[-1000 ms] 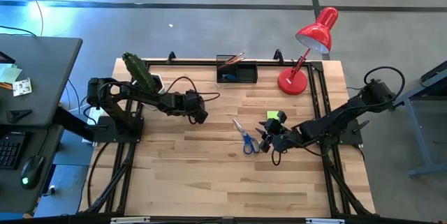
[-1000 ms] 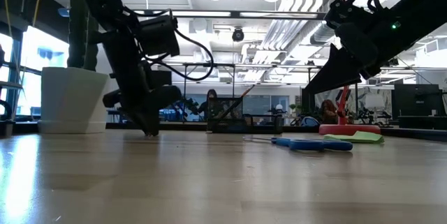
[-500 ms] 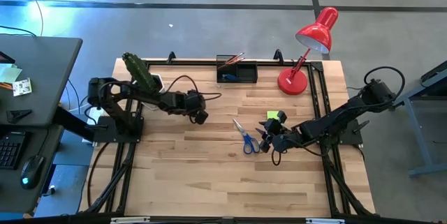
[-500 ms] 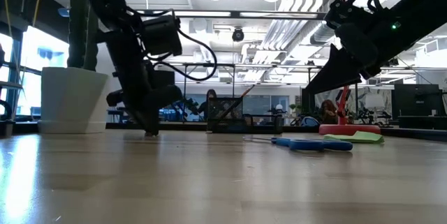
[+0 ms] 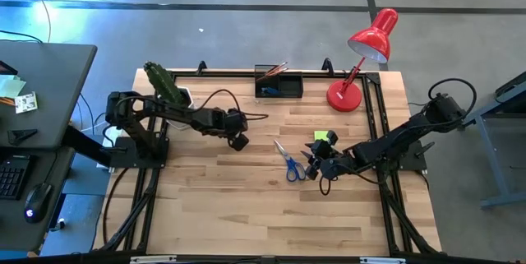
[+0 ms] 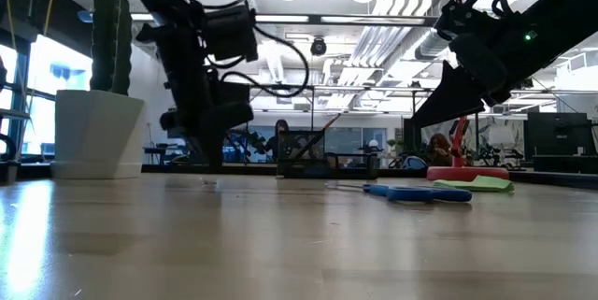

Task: Pick and place office supplies into organizer
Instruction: Put the pink binder clip into the bottom left section of the desk organizer

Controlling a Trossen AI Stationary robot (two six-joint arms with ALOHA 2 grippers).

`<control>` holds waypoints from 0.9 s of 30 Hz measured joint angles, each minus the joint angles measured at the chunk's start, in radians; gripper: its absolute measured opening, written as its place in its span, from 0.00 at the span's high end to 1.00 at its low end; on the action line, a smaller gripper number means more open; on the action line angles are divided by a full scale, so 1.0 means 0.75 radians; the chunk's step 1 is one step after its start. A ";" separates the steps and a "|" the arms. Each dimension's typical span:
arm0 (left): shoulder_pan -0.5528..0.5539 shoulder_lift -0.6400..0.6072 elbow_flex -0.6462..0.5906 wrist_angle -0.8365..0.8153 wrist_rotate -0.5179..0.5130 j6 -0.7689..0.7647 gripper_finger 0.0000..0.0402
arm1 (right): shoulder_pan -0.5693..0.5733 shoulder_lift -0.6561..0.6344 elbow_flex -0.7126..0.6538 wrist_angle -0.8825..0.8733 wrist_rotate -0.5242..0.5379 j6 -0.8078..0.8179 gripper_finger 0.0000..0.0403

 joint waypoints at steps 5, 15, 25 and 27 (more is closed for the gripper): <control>-0.010 -0.002 0.061 -0.017 0.008 0.067 0.98 | 0.000 0.000 0.000 0.000 0.000 0.001 0.67; -0.024 -0.005 0.091 -0.270 0.081 0.355 0.92 | 0.000 0.000 0.000 -0.012 -0.005 0.012 0.67; -0.044 -0.145 -0.027 -0.027 0.150 0.512 0.53 | 0.000 0.000 0.000 -0.041 -0.011 0.037 0.67; -0.057 -0.169 -0.117 0.041 0.158 0.508 0.47 | 0.003 0.000 0.000 -0.051 -0.014 0.060 0.67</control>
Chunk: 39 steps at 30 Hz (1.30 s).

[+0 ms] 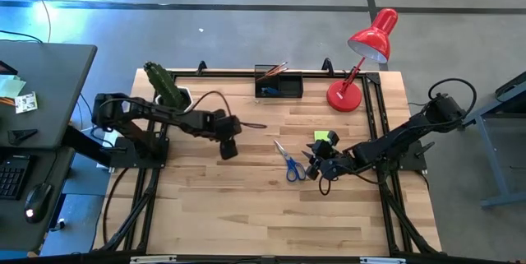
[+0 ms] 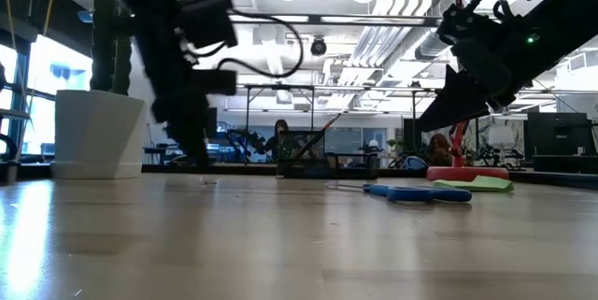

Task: Pick and place office supplies into organizer
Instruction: Put the pink binder clip into the bottom left section of the desk organizer

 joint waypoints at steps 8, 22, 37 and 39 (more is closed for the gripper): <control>-0.002 -0.143 -0.309 0.493 -0.023 -0.036 0.42 | 0.008 0.000 -0.009 0.004 0.029 0.021 0.67; -0.002 -0.151 -0.652 1.043 -0.115 -0.068 0.61 | 0.008 0.000 -0.011 0.002 0.033 0.033 0.67; -0.002 -0.151 -0.695 1.157 -0.089 -0.156 0.60 | 0.008 0.000 -0.011 0.002 0.035 0.032 0.67; -0.002 -0.151 -0.695 1.157 -0.089 -0.171 0.58 | 0.008 0.000 -0.011 0.002 0.034 0.032 0.67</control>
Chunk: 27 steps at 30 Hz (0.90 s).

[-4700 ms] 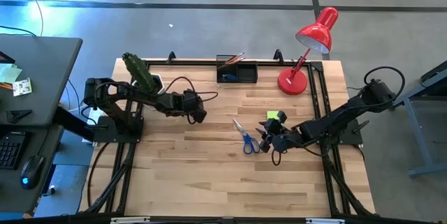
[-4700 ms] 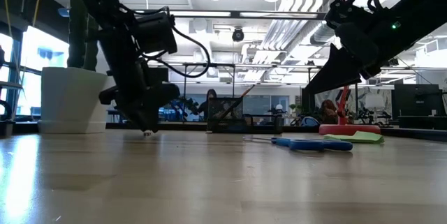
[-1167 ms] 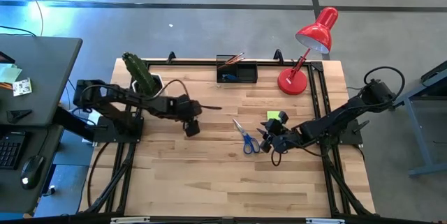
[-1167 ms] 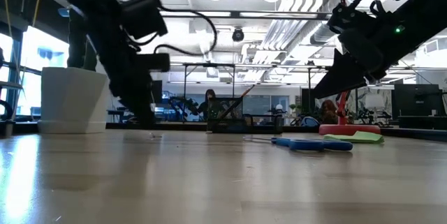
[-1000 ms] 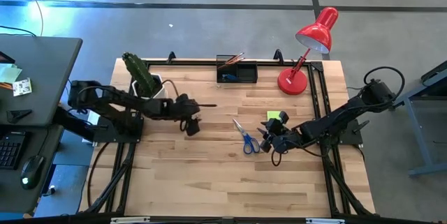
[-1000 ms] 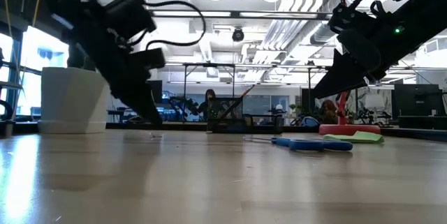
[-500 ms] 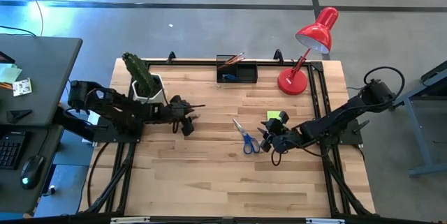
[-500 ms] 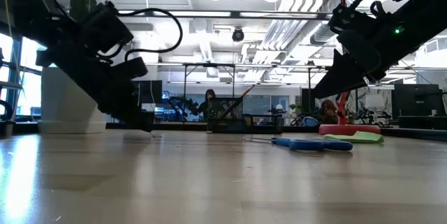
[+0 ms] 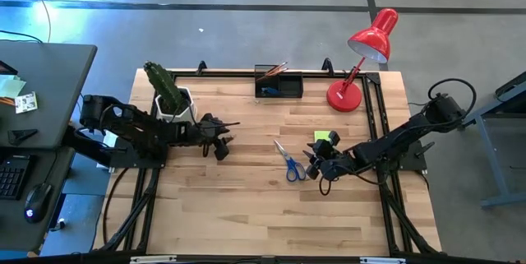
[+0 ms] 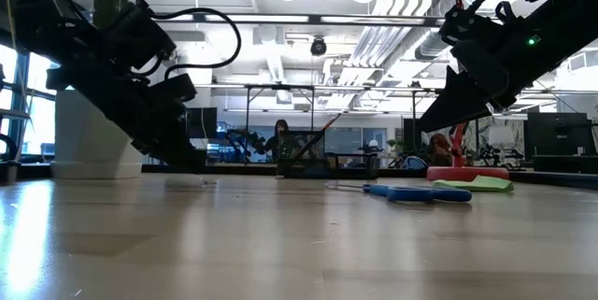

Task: Pick and place office supplies into organizer
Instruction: Put the pink binder clip into the bottom left section of the desk organizer

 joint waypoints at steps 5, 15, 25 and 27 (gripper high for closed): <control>0.000 0.000 0.000 -0.001 0.000 -0.004 0.55 | 0.000 0.000 0.000 0.000 0.000 0.000 0.67; 0.000 0.001 0.081 -0.213 -0.002 -0.025 0.58 | -0.002 0.000 0.000 0.001 0.040 -0.006 0.67; 0.000 0.001 0.112 -0.232 -0.003 0.031 0.59 | -0.002 0.000 0.000 0.001 0.048 -0.007 0.67; 0.000 0.019 0.112 -0.233 -0.003 0.037 0.59 | -0.002 0.000 0.000 0.001 0.048 -0.014 0.67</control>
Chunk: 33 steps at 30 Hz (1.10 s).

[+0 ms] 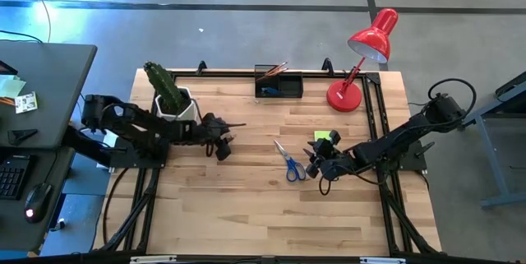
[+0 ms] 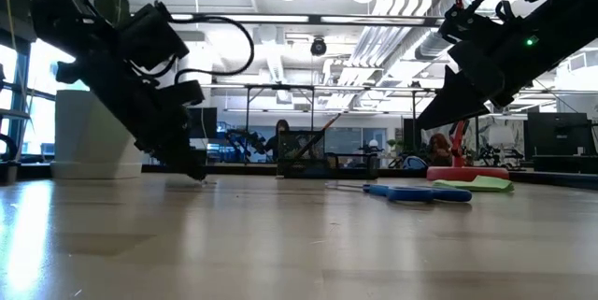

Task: Pick and place office supplies into organizer
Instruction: Put the pink binder clip into the bottom left section of the desk organizer

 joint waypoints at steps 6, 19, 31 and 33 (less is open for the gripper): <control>0.000 0.096 0.001 0.092 -0.011 0.029 0.59 | 0.000 0.000 0.000 0.000 -0.002 0.000 0.67; -0.001 0.119 0.006 0.045 -0.026 -0.068 0.61 | 0.000 0.000 0.000 0.000 -0.007 -0.001 0.67; 0.000 0.119 0.001 0.054 0.008 -0.076 0.88 | 0.000 0.000 0.000 0.000 -0.010 -0.002 0.67; 0.000 0.119 -0.001 0.064 0.017 -0.076 0.90 | 0.000 0.000 0.000 0.000 -0.010 -0.002 0.67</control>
